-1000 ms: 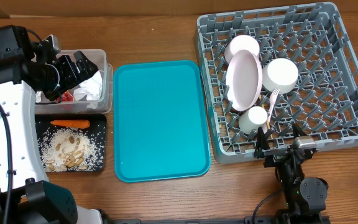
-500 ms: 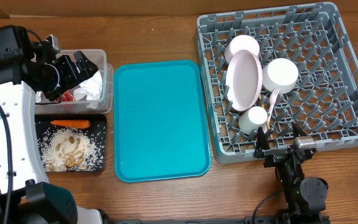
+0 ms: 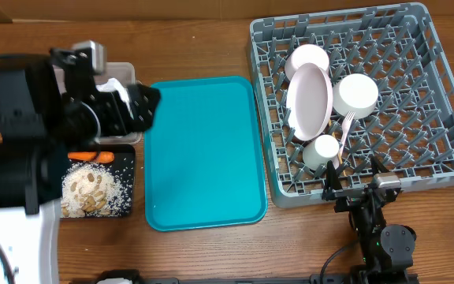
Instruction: Sort waste into correct bins and load items into the dishwasher
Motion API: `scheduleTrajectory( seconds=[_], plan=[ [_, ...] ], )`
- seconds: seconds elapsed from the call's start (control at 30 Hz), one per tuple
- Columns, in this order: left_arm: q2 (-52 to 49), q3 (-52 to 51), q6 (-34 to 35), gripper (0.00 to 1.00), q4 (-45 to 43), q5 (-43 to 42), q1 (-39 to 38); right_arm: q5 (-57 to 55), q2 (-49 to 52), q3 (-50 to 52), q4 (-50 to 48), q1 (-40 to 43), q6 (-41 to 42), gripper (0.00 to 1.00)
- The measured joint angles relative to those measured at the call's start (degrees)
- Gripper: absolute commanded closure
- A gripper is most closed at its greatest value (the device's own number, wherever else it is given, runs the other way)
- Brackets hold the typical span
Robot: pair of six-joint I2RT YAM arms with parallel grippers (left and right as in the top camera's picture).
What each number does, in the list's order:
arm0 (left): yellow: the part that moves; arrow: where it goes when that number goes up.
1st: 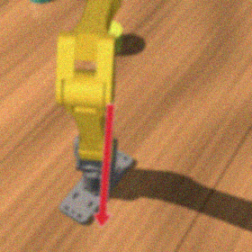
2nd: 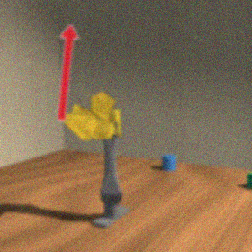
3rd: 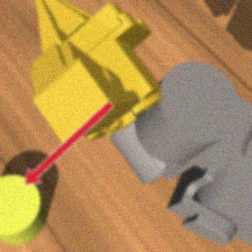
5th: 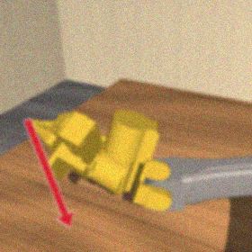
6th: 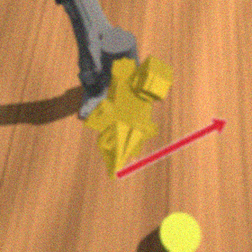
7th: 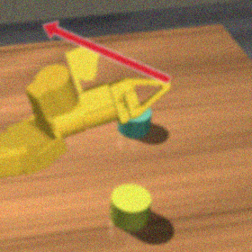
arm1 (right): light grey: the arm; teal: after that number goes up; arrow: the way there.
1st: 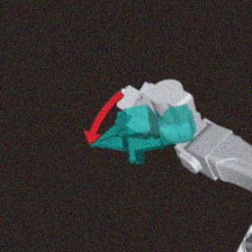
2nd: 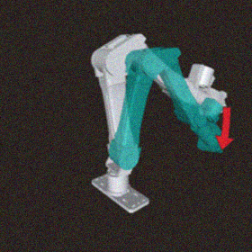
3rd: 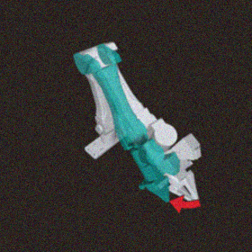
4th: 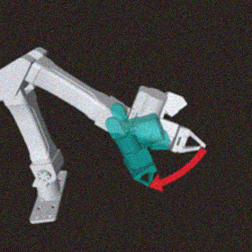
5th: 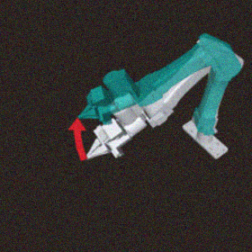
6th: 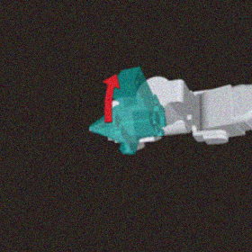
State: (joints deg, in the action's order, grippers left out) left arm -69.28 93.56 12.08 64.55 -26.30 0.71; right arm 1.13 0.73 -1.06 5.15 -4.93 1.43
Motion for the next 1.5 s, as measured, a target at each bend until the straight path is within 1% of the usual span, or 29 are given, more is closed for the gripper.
scheduleTrajectory(
  seconds=[0.1, 0.23, 0.37, 0.57, 0.67, 0.7, 0.73, 0.93, 1.07, 1.17, 1.23, 1.5],
  plan=[
    [4.09, -0.81, 0.00, 0.00, -0.13, -0.02, -2.78, 0.00, 0.00, 0.00, -0.02, 0.00, 0.00, 0.00],
    [11.19, -7.65, 0.00, 0.00, -0.24, 0.00, -3.37, 0.02, 0.00, 0.00, 0.02, 0.00, 0.02, 0.00],
    [18.69, -18.34, -0.02, 0.00, -0.20, 0.63, -3.37, -0.04, 0.00, 0.00, 0.00, 0.00, 0.00, 0.00],
    [29.40, -37.55, -0.02, 0.00, -1.29, 6.51, -3.37, 0.02, 0.00, 0.00, 0.00, 0.00, 0.02, 0.00],
    [34.71, -47.06, 0.00, 0.00, -8.68, 8.61, -3.37, 0.00, 0.00, 0.00, -0.02, 0.00, 0.00, 0.00],
    [36.17, -50.01, 0.04, 0.00, -12.52, 9.03, -3.37, 0.00, 0.00, 0.00, 0.00, 0.00, 0.00, 0.00],
    [38.25, -54.42, 0.04, 0.00, -19.54, 9.51, -3.37, 0.02, 0.00, 0.00, 0.00, 0.00, -0.02, 0.00],
    [45.86, -71.32, 1.51, 0.00, -42.71, 10.54, -3.37, 0.00, 0.00, 0.00, -0.02, 0.00, 0.02, 0.00],
    [50.40, -80.13, 2.49, 0.00, -53.57, 10.75, -3.37, 0.00, 0.00, 0.00, 0.00, 0.00, 0.00, 0.00],
    [52.83, -84.65, 2.84, 0.00, -58.69, 11.39, -3.37, 0.02, 0.00, 0.00, 0.02, 0.00, 0.04, 0.00],
    [54.53, -86.88, 2.86, 0.00, -60.13, 12.11, -3.37, 0.00, 0.00, 0.00, 0.00, 0.00, 0.00, 0.00],
    [60.08, -92.61, 3.02, 0.00, -60.48, 15.21, -3.37, 0.00, 0.00, 0.00, -0.04, 0.00, -0.02, 0.00]
  ],
)
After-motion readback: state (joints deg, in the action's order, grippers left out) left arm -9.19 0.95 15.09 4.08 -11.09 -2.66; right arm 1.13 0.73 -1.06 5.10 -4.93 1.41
